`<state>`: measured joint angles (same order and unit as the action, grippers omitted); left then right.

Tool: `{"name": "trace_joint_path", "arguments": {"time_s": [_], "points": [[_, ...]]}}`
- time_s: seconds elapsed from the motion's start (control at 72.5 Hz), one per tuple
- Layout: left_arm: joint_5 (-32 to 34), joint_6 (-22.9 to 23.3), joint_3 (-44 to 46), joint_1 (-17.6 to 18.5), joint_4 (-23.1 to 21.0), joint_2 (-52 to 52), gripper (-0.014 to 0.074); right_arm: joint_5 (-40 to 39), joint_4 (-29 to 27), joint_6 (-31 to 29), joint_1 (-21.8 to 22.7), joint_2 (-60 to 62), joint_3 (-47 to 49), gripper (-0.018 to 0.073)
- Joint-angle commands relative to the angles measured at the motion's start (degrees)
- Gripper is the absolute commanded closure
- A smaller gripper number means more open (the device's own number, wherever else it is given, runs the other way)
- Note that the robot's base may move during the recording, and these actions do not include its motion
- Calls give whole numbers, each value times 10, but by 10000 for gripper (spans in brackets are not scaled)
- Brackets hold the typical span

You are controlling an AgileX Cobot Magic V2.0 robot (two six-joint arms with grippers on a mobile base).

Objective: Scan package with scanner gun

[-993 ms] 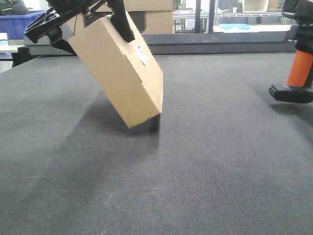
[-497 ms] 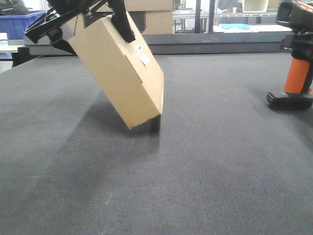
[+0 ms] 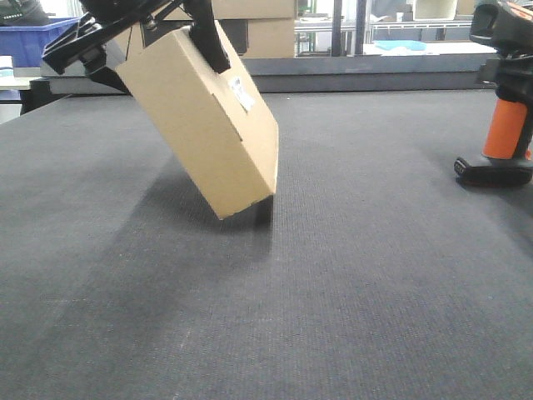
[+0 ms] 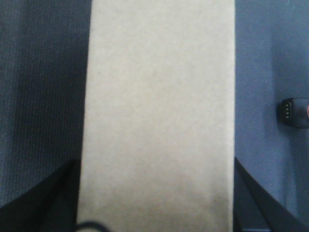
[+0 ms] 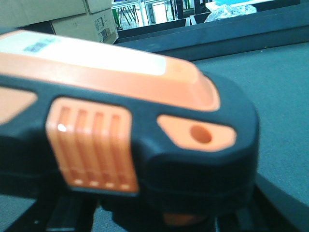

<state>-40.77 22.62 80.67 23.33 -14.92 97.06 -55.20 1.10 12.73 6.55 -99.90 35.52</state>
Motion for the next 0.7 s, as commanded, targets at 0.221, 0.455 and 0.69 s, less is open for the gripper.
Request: {"name": "trace_joint_path", "arguments": {"time_s": [0.221,0.455,0.69], "points": [[7,1,1,4,-2,-1,707,-31,-1,-4,1,2,4,27],[7,1,1,4,-2,-1,707,-29,-1,-4,1,2,4,-2],[7,1,1,4,-2,-1,707,-8,15,-4,1,18,3,-2]]}}
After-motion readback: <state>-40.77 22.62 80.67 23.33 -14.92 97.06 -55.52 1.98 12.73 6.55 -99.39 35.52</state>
